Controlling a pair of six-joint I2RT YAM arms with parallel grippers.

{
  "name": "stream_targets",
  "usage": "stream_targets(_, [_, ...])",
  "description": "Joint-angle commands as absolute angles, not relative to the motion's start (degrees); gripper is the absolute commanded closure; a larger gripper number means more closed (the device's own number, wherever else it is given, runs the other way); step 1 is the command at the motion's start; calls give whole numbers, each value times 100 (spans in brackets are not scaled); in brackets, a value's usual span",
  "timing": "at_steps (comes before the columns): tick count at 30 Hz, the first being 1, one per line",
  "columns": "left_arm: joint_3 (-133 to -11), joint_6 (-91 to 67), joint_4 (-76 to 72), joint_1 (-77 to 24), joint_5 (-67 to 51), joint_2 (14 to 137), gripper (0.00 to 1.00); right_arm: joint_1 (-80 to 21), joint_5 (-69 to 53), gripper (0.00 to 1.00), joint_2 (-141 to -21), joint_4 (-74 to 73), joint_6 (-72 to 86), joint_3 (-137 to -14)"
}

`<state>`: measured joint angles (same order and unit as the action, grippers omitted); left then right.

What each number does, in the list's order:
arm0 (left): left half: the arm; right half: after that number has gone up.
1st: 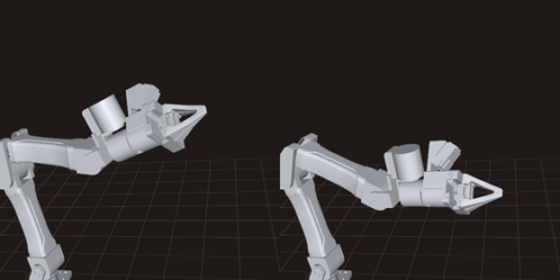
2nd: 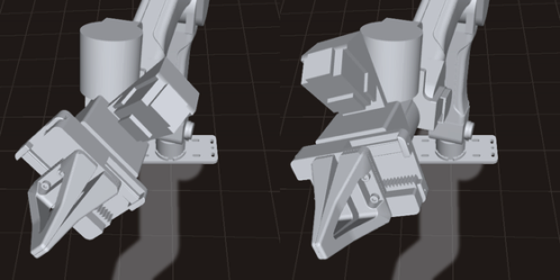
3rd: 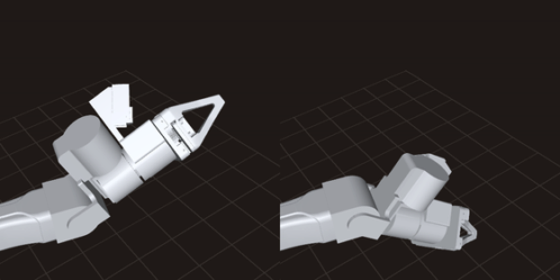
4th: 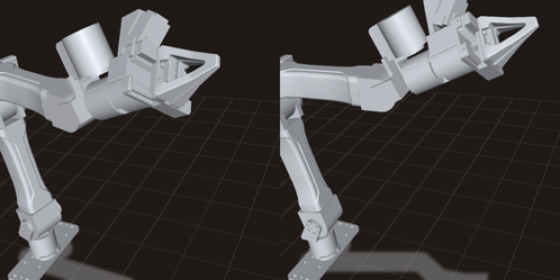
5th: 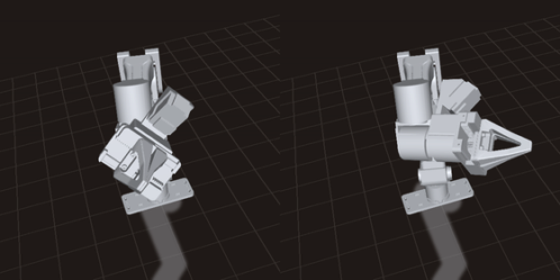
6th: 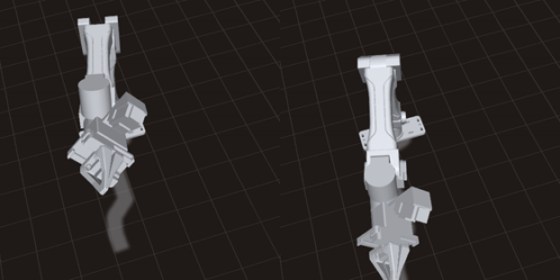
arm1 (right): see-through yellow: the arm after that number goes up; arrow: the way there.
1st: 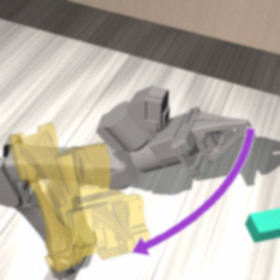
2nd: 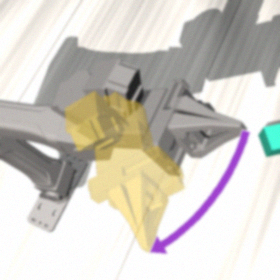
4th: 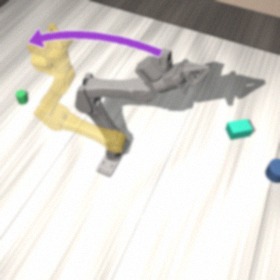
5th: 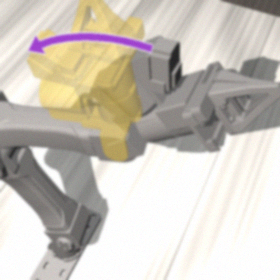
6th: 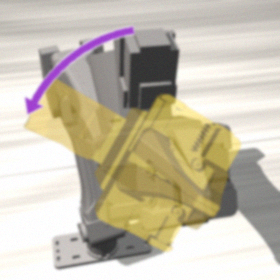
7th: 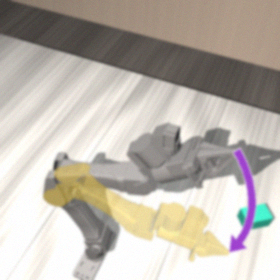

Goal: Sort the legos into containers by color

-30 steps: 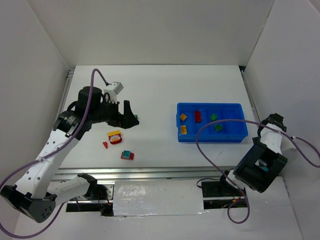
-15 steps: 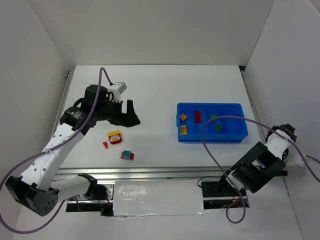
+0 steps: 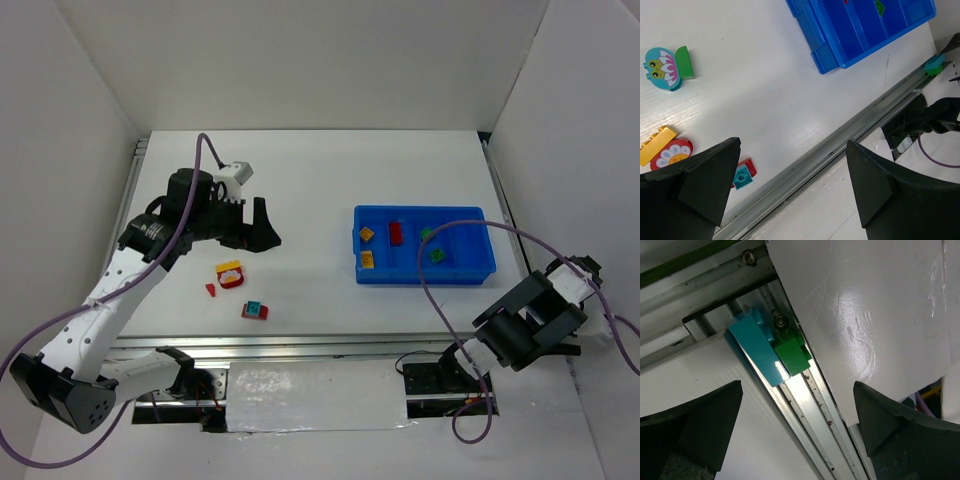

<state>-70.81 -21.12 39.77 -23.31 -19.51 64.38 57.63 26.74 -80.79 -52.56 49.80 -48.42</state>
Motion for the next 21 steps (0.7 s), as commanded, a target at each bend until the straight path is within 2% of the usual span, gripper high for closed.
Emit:
stream_targets(1, [-7110,-1934,3744,-2347,-2004,6354,1,5704,2627,1,-8279,-4870,4711,-4895])
stream_targets(5, [-7146,-1872,3710,-2355,-2144,6346,0,5695,2839,1,-8279,-4668,4738,-4869])
stream_targets(10, [-7005,-1881,3542,-2347,-2425,6319,0,5686,2540,7,-8235,-4061,4342,-4667])
stream_targets(21, [-6978,-1802,3454,-2347,-2540,6451,1,5581,2434,11,-9192,-4262,4184,-5044])
